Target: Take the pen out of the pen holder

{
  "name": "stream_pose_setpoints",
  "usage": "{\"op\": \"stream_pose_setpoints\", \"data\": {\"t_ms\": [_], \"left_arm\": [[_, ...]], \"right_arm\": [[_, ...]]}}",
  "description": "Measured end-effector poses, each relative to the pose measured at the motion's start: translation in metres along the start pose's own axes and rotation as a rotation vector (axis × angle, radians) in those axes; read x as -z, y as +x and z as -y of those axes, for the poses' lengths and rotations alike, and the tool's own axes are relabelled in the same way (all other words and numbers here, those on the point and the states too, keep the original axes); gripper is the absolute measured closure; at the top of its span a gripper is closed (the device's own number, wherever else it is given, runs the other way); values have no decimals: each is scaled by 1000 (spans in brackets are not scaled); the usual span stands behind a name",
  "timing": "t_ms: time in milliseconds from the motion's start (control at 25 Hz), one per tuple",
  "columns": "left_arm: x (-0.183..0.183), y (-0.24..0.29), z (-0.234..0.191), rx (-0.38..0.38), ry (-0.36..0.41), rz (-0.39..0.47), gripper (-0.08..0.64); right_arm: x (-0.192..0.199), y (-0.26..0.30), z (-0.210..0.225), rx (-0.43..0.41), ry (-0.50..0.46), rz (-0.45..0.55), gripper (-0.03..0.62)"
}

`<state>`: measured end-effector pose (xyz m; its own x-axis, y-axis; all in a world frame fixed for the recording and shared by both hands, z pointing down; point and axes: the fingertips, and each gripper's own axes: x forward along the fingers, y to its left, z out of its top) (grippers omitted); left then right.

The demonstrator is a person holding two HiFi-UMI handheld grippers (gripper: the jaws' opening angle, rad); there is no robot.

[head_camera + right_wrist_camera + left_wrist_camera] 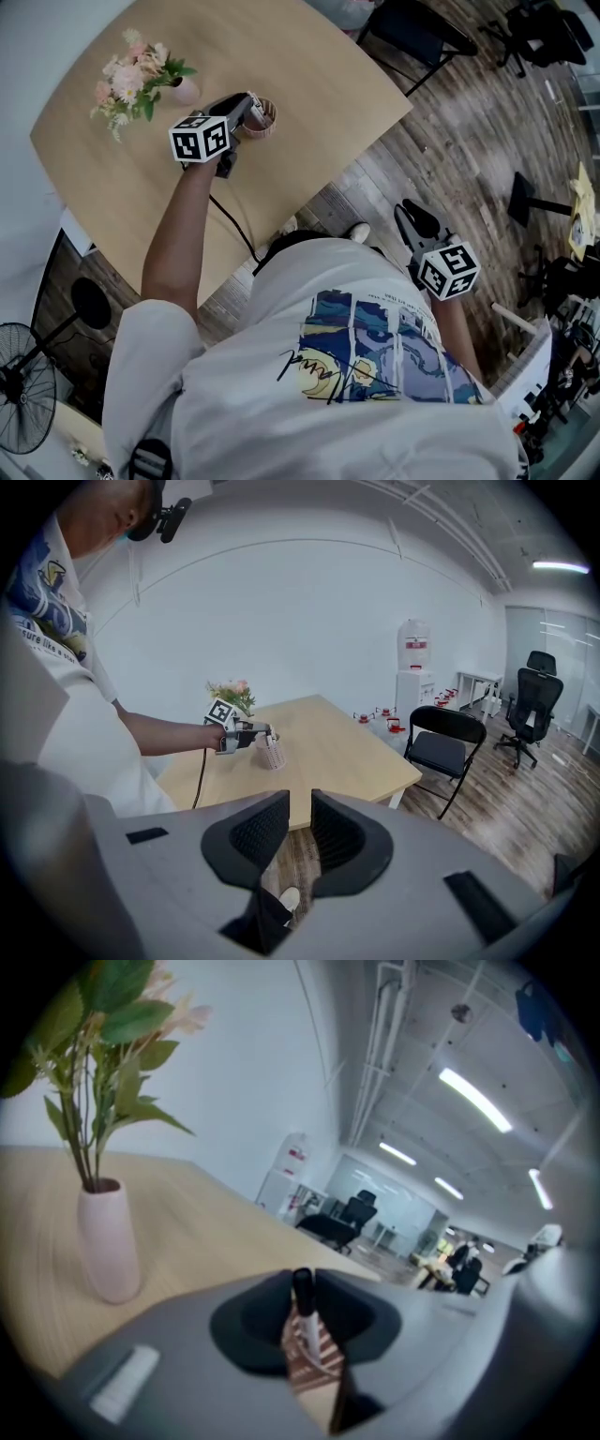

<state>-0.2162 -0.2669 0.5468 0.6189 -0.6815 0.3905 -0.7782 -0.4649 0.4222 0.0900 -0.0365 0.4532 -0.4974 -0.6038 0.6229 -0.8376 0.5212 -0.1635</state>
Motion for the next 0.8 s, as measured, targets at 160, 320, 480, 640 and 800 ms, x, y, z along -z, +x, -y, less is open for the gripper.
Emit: {"op": "stream_pose_setpoints", "data": {"t_ms": [160, 320, 480, 640, 800], "left_arm": [[-2, -4, 4, -8, 6, 6, 483], [-6, -7, 7, -22, 16, 17, 488], [-11, -13, 15, -41, 26, 34, 488], [-20, -24, 23, -74, 44, 64, 488], [-30, -36, 33, -120, 58, 99, 488]], "right_arm": [[4, -2, 1, -6, 6, -4, 526], [7, -2, 2, -16, 14, -4, 526], [10, -5, 6, -35, 16, 2, 526], [14, -7, 12, -63, 11, 11, 528], [17, -14, 22, -103, 2, 23, 528]]}}
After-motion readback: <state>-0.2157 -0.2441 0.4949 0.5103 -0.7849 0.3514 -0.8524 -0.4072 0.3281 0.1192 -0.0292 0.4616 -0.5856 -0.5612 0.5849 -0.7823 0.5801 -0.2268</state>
